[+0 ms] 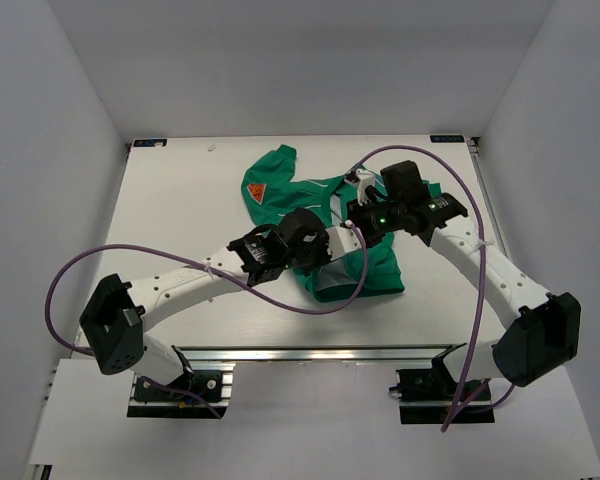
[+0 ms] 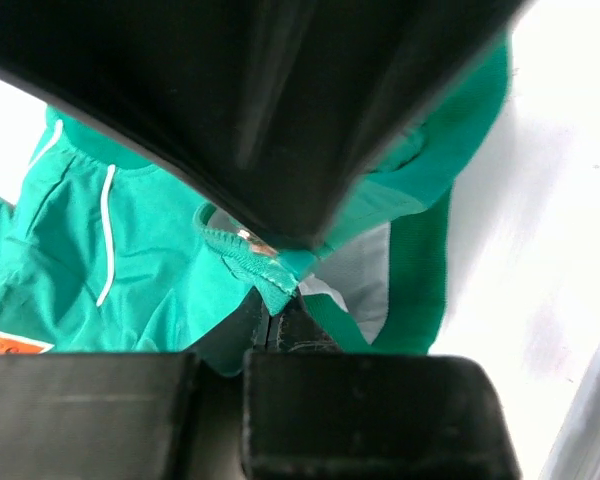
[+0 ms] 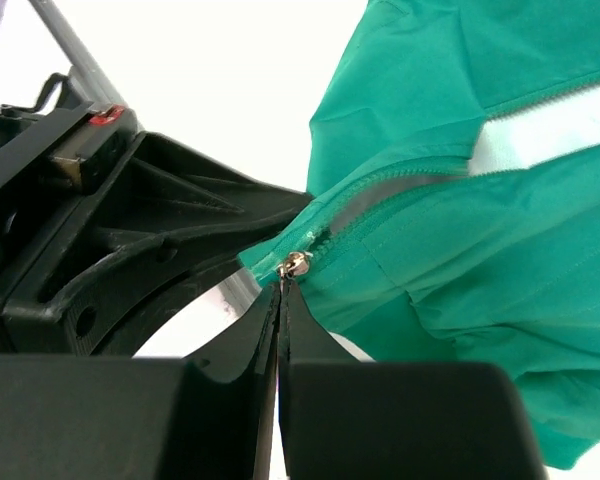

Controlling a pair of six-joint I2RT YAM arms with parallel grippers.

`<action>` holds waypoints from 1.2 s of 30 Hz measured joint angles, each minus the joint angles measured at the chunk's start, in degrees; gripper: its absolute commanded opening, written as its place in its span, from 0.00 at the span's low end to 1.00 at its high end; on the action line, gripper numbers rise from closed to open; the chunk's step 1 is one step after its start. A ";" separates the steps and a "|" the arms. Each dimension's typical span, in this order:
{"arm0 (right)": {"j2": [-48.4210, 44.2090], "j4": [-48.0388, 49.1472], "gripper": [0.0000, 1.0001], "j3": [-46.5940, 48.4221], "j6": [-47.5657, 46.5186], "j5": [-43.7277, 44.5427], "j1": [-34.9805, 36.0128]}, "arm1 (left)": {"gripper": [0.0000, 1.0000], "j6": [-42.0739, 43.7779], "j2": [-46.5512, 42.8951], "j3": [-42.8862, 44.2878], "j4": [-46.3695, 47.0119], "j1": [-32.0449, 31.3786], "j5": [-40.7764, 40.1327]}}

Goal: Zip up the jacket

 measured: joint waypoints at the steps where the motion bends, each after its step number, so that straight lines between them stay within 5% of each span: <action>1: 0.00 0.02 0.00 0.00 0.00 1.01 0.00 | 0.00 -0.02 0.00 0.00 -0.07 0.00 0.39; 24: 5.90 8.76 0.00 1.01 -3.63 12.20 1.84 | 0.00 -1.84 -8.28 -4.94 -0.46 0.72 6.56; 36: 27.61 11.21 0.00 17.68 -6.56 29.11 0.83 | 0.00 -13.31 -10.45 -10.64 1.33 0.85 9.94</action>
